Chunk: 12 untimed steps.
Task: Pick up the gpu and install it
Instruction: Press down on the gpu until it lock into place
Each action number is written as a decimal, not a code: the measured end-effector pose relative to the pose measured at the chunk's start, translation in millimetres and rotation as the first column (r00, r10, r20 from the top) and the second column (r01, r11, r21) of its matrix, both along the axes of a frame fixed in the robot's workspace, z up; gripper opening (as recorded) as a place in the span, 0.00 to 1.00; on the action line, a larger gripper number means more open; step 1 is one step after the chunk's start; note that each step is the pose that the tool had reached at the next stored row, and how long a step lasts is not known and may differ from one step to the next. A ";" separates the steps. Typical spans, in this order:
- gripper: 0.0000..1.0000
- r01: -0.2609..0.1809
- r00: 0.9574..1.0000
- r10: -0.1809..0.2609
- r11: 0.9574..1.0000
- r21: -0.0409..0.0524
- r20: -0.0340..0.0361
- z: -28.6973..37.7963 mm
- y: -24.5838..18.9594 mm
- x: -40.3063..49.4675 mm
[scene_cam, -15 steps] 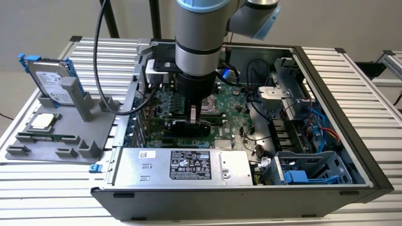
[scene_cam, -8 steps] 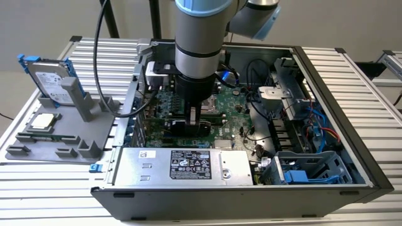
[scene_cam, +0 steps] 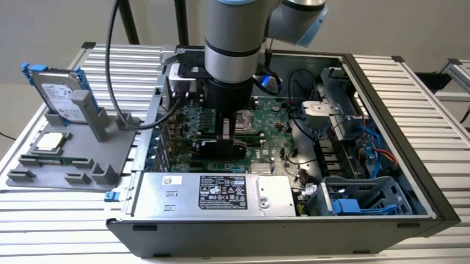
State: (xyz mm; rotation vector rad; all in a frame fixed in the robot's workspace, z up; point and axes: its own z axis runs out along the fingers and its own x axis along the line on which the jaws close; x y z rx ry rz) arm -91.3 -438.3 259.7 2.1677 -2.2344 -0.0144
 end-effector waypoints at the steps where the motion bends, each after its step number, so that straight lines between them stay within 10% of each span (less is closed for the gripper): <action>1: 1.00 0.000 1.000 0.000 1.000 0.000 0.000 4.4 0.0 0.0; 8: 1.00 0.000 1.000 0.000 1.000 0.000 0.000 28.0 0.0 0.0; 9: 0.00 0.000 1.000 0.000 1.000 0.000 0.000 28.2 0.0 0.1; 12: 0.00 0.000 1.000 0.000 1.000 0.000 0.000 28.7 0.0 0.1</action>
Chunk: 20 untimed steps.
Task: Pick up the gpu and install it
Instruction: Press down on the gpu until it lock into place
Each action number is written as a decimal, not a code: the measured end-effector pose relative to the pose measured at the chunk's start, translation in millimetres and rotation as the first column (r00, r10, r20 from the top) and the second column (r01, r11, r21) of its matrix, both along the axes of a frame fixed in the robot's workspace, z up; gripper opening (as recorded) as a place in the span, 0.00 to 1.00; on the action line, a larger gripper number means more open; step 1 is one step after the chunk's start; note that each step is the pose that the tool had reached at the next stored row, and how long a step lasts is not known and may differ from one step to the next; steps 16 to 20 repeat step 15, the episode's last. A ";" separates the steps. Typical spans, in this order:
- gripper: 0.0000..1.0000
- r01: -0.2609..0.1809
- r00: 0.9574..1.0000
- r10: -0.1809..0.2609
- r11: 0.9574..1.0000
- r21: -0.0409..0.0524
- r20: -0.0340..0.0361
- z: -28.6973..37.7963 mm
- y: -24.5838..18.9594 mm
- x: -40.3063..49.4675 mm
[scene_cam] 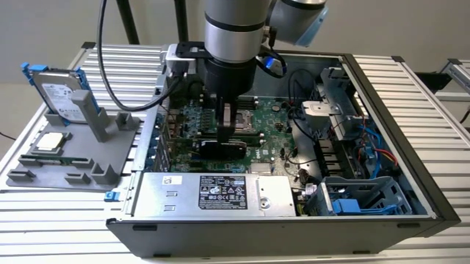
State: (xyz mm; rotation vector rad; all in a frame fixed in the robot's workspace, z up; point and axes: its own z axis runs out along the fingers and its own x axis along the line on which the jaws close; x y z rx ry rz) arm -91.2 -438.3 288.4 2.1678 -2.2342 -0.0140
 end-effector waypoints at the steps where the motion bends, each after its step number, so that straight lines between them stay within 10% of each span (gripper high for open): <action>1: 0.00 0.000 1.000 0.000 1.000 0.000 0.000 0.1 0.0 0.0; 20: 0.00 0.000 1.000 0.000 1.000 0.000 0.000 4.3 0.0 0.0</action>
